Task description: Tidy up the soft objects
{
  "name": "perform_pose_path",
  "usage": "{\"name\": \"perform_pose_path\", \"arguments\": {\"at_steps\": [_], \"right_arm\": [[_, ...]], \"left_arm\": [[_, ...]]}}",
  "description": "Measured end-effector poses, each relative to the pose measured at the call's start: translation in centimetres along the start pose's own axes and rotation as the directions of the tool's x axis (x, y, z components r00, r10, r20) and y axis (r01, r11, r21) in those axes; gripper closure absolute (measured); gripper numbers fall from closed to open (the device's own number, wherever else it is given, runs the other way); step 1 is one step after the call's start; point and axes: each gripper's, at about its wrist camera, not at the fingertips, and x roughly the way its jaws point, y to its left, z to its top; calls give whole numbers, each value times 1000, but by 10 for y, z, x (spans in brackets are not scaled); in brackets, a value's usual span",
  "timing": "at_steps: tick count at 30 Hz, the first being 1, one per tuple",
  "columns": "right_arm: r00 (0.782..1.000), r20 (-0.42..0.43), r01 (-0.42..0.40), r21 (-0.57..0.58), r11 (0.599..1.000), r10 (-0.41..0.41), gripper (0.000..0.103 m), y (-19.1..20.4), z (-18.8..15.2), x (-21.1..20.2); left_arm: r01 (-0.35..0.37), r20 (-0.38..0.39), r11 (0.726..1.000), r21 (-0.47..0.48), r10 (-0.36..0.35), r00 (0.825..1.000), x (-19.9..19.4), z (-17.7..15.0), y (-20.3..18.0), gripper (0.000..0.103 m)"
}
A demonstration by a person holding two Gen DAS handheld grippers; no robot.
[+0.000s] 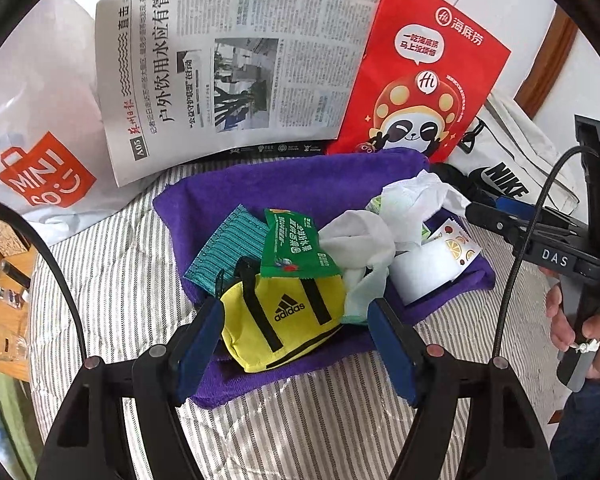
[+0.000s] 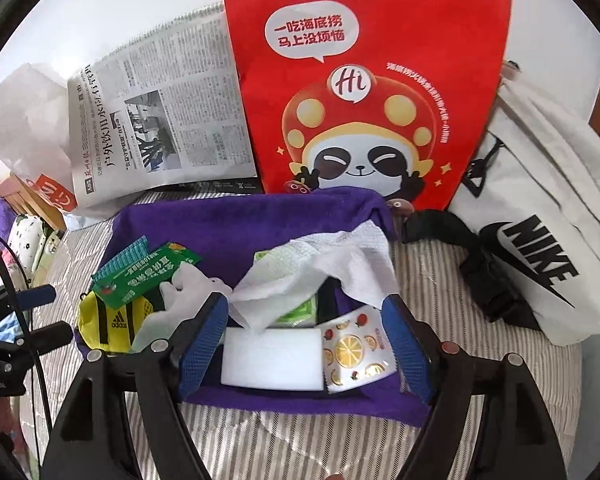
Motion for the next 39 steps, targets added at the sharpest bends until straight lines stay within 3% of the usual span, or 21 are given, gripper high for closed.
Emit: {"name": "perform_pose_path", "arguments": {"at_steps": [11, 16, 24, 39], "right_arm": [[998, 17, 57, -14, 998, -57, 24, 8, -44, -43], [998, 39, 45, 2, 999, -45, 23, 19, -67, -65], [993, 80, 84, 11, 996, -84, 22, 26, -87, -97], [988, 116, 97, 56, 994, -103, 22, 33, -117, -143]], "left_arm": [[-3, 41, 1000, 13, 3, 999, -23, -24, -27, 30], [-15, 64, 1000, 3, 15, 998, -42, -41, -36, 29], [-108, 126, 994, 2, 106, 986, -75, -61, -45, 21], [-143, 196, 990, -20, 144, 970, -109, -87, -58, 20]]}}
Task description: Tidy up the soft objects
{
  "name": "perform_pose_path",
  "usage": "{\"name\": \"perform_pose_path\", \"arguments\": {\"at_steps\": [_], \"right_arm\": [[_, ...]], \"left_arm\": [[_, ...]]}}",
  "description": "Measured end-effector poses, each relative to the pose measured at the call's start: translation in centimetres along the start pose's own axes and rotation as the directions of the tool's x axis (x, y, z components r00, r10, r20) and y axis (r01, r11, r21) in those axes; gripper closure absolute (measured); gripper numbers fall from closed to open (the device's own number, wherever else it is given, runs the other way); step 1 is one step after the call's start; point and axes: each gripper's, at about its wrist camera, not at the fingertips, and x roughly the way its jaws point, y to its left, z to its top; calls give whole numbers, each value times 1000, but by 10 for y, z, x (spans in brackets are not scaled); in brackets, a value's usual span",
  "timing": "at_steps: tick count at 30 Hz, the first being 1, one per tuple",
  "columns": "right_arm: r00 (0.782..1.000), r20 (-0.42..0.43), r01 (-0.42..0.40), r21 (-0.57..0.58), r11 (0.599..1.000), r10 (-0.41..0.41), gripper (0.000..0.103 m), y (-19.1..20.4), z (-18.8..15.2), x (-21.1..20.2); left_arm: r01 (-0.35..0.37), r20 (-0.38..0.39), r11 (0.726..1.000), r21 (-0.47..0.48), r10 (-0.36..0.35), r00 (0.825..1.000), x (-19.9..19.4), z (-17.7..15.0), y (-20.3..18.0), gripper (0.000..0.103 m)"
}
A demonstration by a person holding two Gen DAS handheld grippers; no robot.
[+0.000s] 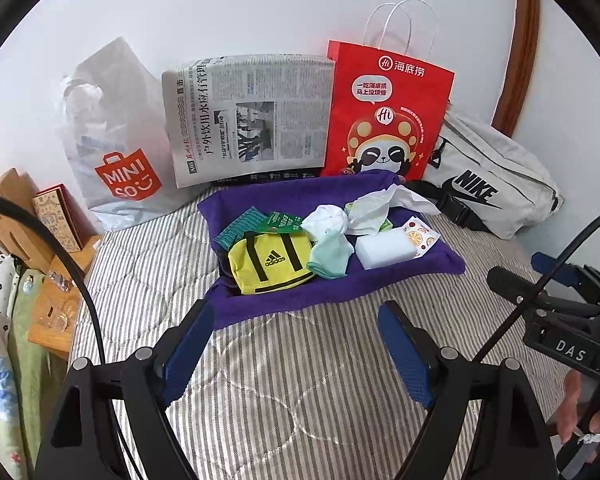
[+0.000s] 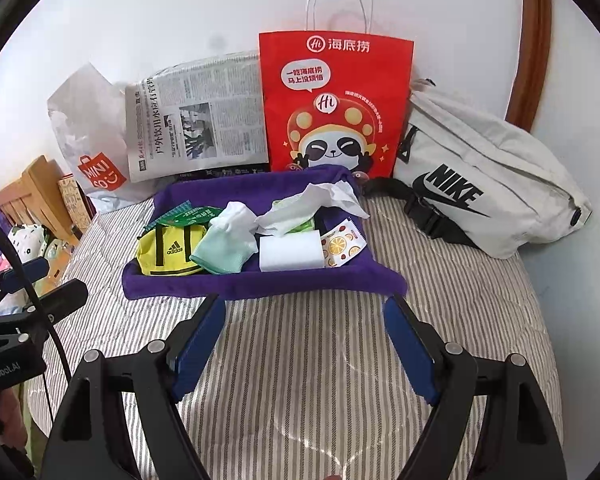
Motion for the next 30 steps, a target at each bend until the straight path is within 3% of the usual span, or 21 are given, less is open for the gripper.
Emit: {"name": "perform_pose_path", "arguments": {"at_steps": [7, 17, 20, 30], "right_arm": [[1000, 8, -6, -19, 1000, 7, 22, 3, -1, -14], [1000, 1, -12, -19, 1000, 12, 22, 3, -8, -17], [1000, 11, 23, -30, 999, -22, 22, 4, -7, -18], [1000, -1, -5, -16, 1000, 5, 22, 1, -8, -17]], "left_arm": [[18, 14, 999, -44, -18, 1000, -6, -6, 3, 20], [9, 20, 1000, -17, -8, 1000, -10, -7, -3, 20], [20, 16, 999, -25, -20, 1000, -10, -8, -4, 20], [24, 14, 1000, -18, -23, 1000, -12, -11, -7, 20]]}}
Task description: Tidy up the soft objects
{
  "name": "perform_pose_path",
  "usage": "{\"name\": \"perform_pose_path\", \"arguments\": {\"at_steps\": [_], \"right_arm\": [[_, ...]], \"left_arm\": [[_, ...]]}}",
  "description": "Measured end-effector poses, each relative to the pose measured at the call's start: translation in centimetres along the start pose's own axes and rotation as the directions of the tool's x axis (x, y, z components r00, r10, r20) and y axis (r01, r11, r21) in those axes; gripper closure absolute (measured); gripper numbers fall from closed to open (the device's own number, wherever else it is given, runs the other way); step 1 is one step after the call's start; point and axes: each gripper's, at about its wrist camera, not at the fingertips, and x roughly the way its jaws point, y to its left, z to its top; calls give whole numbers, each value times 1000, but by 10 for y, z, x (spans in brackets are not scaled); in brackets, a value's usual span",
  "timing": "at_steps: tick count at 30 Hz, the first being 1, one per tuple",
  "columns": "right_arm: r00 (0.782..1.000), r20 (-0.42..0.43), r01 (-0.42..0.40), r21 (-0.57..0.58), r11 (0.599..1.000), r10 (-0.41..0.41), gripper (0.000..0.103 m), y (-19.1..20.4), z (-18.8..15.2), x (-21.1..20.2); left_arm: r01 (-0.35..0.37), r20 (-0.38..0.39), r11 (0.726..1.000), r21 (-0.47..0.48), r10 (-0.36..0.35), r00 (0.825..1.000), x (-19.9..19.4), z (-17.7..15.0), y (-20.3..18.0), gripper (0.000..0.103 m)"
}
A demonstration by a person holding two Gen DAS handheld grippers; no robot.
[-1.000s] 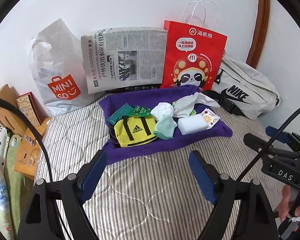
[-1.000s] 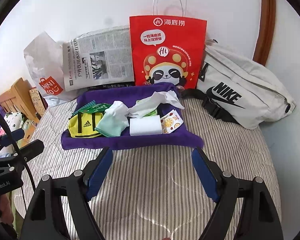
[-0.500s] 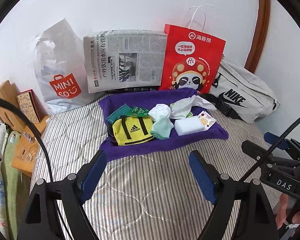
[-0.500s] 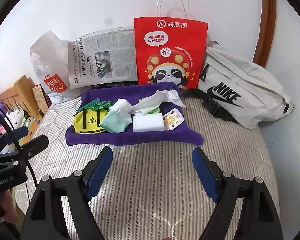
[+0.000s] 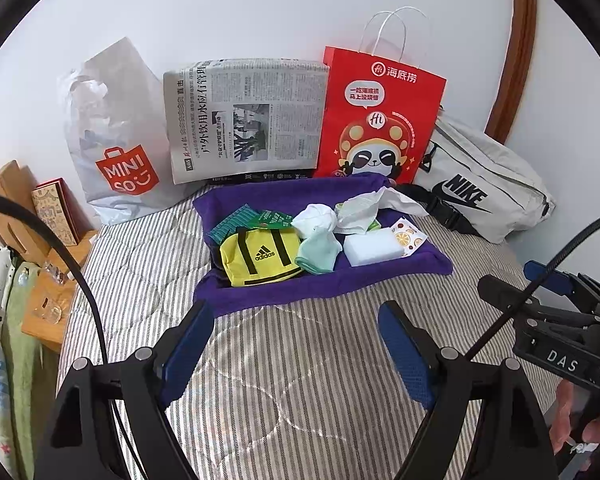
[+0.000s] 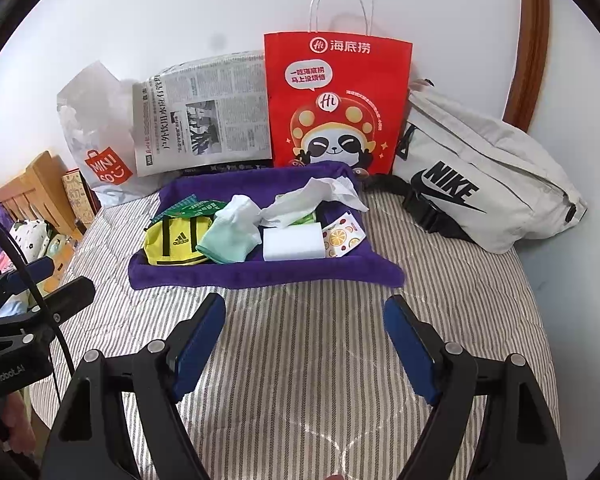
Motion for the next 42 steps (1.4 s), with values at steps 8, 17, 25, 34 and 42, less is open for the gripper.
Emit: {"name": "perform_pose_path", "arguments": {"at_steps": [8, 17, 25, 34, 42], "right_arm": [[1000, -6, 1, 10, 1000, -1, 22, -3, -3, 3], [1000, -11, -2, 15, 1000, 2, 22, -5, -4, 4], [1000, -12, 2, 29, 1000, -2, 22, -11, -5, 3], [1000, -9, 6, 29, 1000, -6, 22, -11, -5, 0], [1000, -12, 2, 21, 1000, -2, 22, -8, -6, -1]], "left_arm": [[-4, -1, 1000, -8, 4, 1000, -1, 0, 0, 19], [-2, -5, 1000, 1, 2, 1000, -1, 1, -1, 19], [2, -19, 1000, 14, -2, 1000, 2, 1, -3, 19], [14, -18, 1000, 15, -14, 1000, 1, 1, -4, 19], [13, -22, 1000, 1, -13, 1000, 1, -2, 1, 19]]}}
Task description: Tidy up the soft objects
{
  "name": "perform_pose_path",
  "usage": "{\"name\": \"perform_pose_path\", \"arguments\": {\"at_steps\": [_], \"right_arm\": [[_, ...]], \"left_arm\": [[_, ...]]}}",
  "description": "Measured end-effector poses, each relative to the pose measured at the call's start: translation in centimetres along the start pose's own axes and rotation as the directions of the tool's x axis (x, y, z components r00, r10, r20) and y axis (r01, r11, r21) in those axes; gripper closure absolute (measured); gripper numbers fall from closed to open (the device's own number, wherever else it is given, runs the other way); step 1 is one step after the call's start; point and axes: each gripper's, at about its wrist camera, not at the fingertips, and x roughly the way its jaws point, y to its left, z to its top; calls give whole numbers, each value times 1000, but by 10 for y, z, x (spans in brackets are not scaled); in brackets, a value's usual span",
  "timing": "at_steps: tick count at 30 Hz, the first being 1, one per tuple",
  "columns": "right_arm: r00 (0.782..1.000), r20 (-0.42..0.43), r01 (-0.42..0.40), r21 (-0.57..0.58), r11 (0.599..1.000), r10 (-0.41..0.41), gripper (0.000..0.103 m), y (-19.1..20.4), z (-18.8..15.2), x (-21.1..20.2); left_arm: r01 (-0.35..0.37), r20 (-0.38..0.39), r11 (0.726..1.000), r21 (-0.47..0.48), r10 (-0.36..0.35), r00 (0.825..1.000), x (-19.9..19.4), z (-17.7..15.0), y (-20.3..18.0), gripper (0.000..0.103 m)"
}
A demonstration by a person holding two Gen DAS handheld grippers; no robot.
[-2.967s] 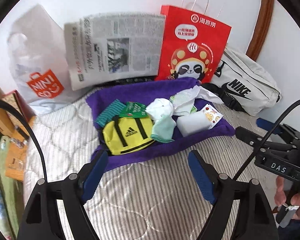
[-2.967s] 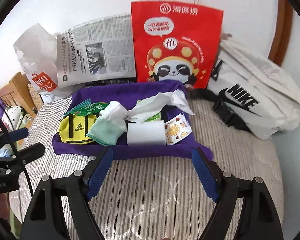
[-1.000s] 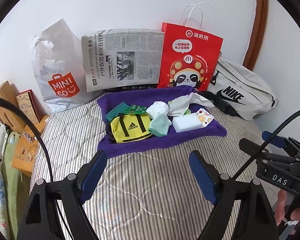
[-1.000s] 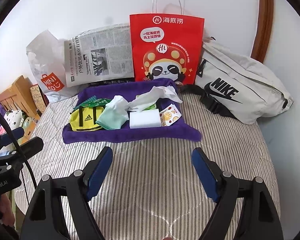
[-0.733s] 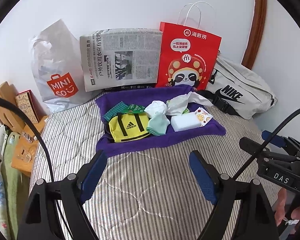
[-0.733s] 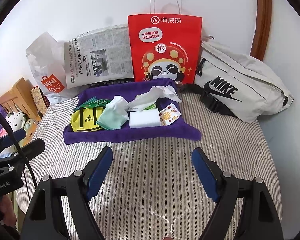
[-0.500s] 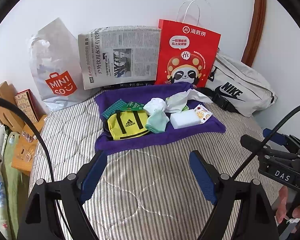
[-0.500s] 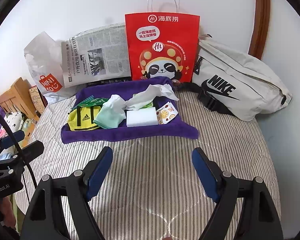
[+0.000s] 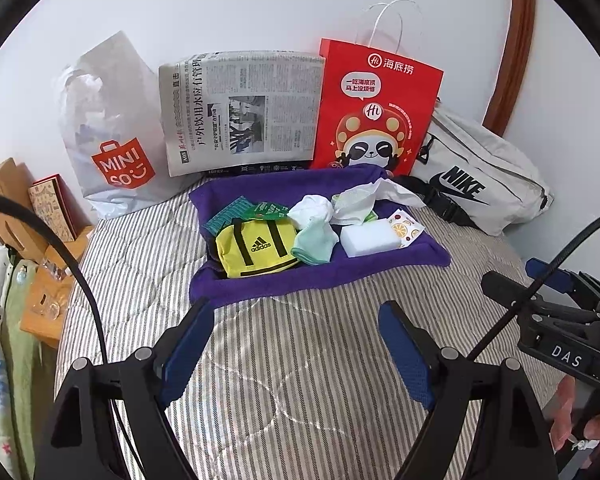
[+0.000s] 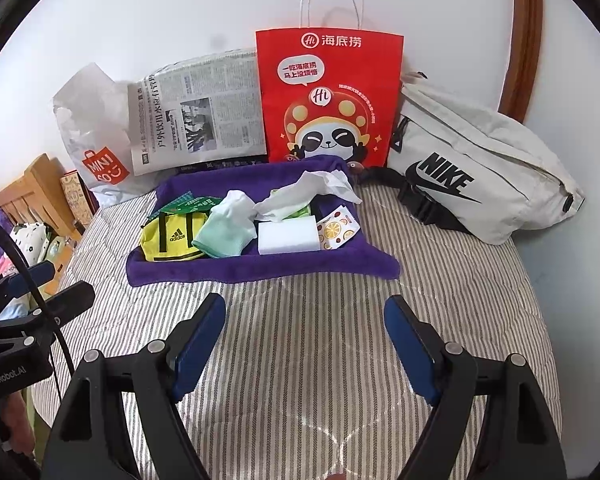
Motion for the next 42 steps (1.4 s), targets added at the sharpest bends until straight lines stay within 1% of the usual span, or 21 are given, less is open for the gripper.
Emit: {"name": "perform_pose_path", "arguments": {"at_steps": [7, 20, 24, 42], "right_arm": [[1000, -1, 11, -23, 1000, -12, 22, 5, 0, -1], [1000, -5, 10, -21, 1000, -10, 22, 8, -1, 0], [1000, -4, 15, -22, 1000, -15, 22, 7, 0, 0], [1000, -16, 10, -21, 1000, -11, 22, 6, -2, 6]], "left_arm": [[-2, 2, 1000, -5, 2, 1000, -1, -1, 3, 19], [-1, -3, 1000, -15, 1, 1000, -1, -1, 8, 19], [14, -8, 1000, -21, -14, 1000, -1, -1, 9, 19], [11, 0, 1000, -26, -11, 1000, 0, 1, 11, 19]]}}
